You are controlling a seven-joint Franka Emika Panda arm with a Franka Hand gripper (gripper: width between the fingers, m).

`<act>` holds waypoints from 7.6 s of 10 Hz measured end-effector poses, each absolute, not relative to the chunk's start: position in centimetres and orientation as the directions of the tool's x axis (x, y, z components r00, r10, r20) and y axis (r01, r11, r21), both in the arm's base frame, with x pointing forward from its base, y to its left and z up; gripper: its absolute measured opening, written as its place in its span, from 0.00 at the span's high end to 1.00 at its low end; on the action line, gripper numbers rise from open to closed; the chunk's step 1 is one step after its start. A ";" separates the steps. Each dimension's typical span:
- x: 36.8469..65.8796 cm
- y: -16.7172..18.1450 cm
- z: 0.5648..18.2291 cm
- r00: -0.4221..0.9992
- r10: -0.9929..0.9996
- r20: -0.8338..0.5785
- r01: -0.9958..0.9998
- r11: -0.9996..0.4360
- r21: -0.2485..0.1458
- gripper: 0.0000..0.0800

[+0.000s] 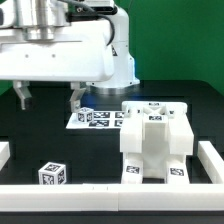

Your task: Assemble chair

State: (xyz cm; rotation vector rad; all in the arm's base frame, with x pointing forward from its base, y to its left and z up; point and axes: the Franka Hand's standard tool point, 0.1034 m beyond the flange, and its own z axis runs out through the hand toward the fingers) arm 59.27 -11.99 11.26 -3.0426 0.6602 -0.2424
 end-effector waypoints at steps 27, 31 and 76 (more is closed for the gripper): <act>59.9 -13.9 1.7 0.895 -0.437 0.089 -0.440 -0.898 0.012 0.22; 59.6 -14.6 1.9 0.896 -0.436 0.086 -0.438 -0.899 0.009 0.65; 42.6 -13.0 2.6 0.707 -0.154 -0.690 -0.241 -0.970 -0.031 0.19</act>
Offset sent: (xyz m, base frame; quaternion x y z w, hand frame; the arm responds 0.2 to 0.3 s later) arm 0.0000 0.0000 0.0000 0.0000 0.0000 0.0000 1.0000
